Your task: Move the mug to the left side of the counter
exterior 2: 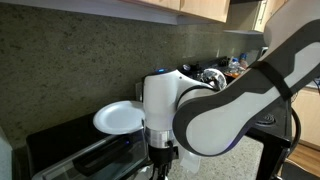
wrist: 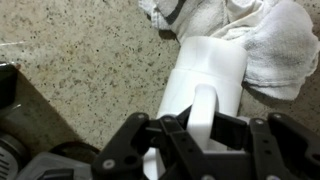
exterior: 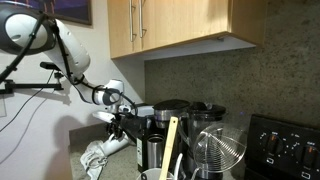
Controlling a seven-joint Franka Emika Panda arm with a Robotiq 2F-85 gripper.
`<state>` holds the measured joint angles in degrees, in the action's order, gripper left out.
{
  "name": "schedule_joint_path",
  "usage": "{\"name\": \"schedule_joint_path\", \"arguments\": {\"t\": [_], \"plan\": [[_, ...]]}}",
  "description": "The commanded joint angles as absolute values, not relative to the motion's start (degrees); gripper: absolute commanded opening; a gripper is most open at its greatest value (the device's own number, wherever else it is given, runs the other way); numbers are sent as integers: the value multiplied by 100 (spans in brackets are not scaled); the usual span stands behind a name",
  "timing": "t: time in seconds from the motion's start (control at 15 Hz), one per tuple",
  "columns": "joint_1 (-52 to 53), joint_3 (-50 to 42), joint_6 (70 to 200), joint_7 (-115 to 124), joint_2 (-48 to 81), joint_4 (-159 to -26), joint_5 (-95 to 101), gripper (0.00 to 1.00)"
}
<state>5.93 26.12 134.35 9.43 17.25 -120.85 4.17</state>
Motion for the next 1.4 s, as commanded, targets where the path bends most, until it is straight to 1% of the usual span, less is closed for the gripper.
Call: {"name": "schedule_joint_path", "arguments": {"t": [0.0, 0.6, 0.93, 1.33], "plan": [[1022, 2171, 13431, 799, 1661, -12080, 209, 1], [1022, 2171, 13431, 799, 1662, -12080, 209, 1], [1380, 1797, 13612, 856, 1638, -12064, 283, 1], [1652, 1623, 13765, 972, 1650, -12047, 366, 0]]}}
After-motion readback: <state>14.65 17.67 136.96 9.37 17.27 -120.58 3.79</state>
